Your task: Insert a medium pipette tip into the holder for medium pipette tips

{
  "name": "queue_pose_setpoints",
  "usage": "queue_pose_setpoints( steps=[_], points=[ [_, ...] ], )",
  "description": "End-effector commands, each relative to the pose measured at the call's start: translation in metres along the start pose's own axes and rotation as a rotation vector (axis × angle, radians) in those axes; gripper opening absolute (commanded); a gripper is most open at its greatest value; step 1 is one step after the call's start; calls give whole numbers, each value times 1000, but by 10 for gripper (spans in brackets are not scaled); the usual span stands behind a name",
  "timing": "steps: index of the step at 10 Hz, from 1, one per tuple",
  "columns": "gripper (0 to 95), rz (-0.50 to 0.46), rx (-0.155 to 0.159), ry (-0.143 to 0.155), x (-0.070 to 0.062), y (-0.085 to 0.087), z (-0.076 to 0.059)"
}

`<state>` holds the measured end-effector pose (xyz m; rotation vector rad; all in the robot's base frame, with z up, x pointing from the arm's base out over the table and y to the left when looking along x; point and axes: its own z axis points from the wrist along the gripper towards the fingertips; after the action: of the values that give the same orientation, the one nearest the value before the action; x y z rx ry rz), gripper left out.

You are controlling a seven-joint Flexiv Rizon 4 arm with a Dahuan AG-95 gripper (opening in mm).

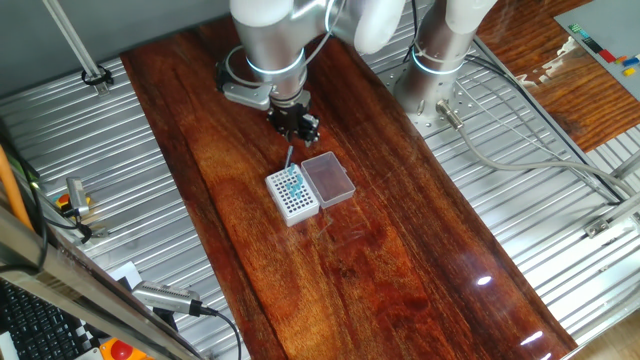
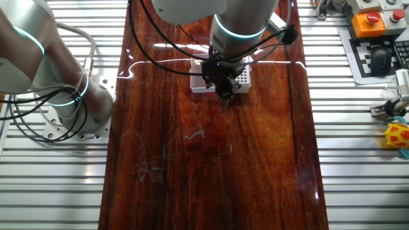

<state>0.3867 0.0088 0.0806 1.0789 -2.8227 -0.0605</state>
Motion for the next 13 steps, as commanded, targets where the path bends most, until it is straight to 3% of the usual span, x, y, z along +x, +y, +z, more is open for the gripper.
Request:
queue_pose_setpoints(
  steps=[1, 2, 3, 8, 9, 13],
  points=[
    [380, -11, -11, -4, 2, 0, 0],
    [380, -38, -19, -12, 2, 0, 0],
    [570, -58, -24, -20, 2, 0, 0],
    [570, -79, -14, -29, 1, 0, 0],
    [380, -78, -13, -31, -3, -2, -3],
    [380, -77, -16, -26, -19, -8, -5]
  ],
)
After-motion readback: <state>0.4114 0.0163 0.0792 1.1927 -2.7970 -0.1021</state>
